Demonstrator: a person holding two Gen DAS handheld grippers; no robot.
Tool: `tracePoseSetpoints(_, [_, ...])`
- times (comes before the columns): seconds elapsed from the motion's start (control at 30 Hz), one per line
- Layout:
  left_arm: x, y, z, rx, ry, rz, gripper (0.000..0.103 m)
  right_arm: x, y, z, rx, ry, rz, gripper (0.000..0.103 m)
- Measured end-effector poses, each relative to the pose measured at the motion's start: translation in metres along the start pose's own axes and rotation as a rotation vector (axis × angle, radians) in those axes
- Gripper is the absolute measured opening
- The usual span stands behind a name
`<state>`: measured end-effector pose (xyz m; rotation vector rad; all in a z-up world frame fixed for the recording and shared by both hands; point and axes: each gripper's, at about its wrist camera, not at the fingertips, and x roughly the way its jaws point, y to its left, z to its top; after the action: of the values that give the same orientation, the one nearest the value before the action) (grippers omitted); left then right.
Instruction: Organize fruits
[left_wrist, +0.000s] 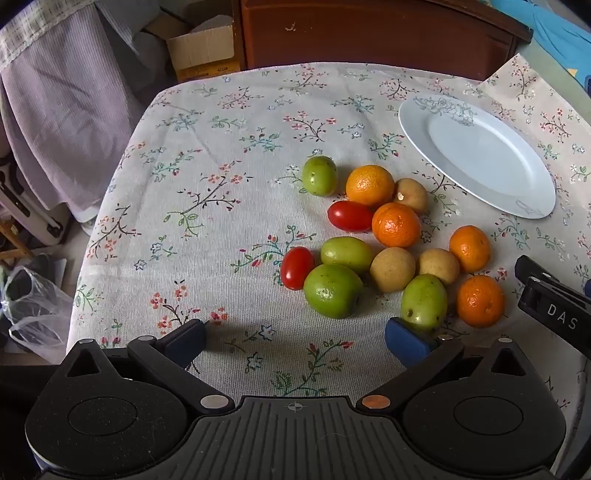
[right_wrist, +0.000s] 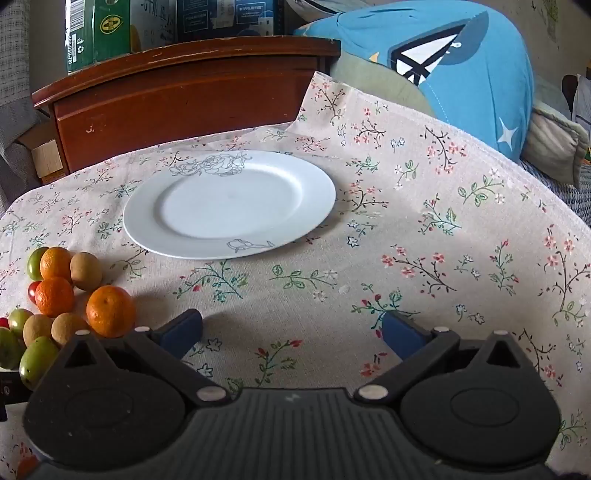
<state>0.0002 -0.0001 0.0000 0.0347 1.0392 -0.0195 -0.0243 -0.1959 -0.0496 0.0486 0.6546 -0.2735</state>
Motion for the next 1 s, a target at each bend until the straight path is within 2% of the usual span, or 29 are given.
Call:
tracePoseSetpoints(0.47, [-0.001, 0.002, 0.007, 0.013, -0.005, -0.013, 0.103, 0.0, -0.002, 0.001, 0.001, 0.0, 0.001, 0.103])
tracePoseSetpoints(0.53, [-0.006, 0.003, 0.0, 0.016, -0.012, -0.013, 0.103, -0.001, -0.003, 0.001, -0.004, 0.005, 0.002, 0.103])
tracePoseSetpoints(0.7, [-0.013, 0.005, -0.001, 0.01, 0.009, 0.0, 0.103, -0.009, -0.007, 0.006, -0.041, 0.086, 0.055, 0.102])
tracePoseSetpoints(1.0, [-0.054, 0.011, -0.009, 0.01, -0.017, -0.041, 0.103, -0.023, -0.003, 0.008, -0.136, 0.207, 0.068, 0.102])
